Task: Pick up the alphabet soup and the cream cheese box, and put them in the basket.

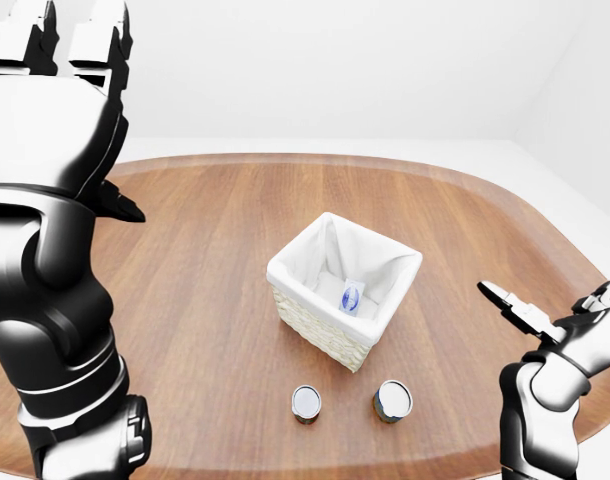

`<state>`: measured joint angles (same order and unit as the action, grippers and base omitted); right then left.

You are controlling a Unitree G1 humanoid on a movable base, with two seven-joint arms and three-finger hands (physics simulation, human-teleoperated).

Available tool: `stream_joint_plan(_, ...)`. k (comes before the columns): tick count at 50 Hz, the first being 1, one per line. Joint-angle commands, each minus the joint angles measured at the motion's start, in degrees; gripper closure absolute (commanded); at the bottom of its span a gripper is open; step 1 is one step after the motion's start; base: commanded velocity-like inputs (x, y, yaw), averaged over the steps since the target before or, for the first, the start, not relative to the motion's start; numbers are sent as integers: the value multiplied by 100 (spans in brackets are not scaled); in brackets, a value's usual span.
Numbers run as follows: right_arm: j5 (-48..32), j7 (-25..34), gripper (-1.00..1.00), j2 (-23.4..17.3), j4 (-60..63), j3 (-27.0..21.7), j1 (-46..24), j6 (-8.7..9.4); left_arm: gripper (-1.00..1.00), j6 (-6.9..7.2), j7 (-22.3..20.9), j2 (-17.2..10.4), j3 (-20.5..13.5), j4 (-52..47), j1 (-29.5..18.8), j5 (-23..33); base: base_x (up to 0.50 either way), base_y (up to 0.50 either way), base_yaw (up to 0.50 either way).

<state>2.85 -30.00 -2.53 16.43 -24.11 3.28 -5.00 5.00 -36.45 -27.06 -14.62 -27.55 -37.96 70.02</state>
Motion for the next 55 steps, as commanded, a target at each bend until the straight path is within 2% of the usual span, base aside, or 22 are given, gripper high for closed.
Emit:
stream_joint_plan(1,-11,0,-100,5,23,6,5,0,-100,0,26,-94,-37,8,39,-113,0,0,0)
stream_joint_plan(44,-5,0,-100,124,310,89,264,0,-100,0,-47,-8,-24,-101,161,-125,0,0,0)
stream_joint_plan(55,-149,277,-100,179,473,118,368,25,-100,0,-33,-37,-37,-72,141,-118,0,0,0)
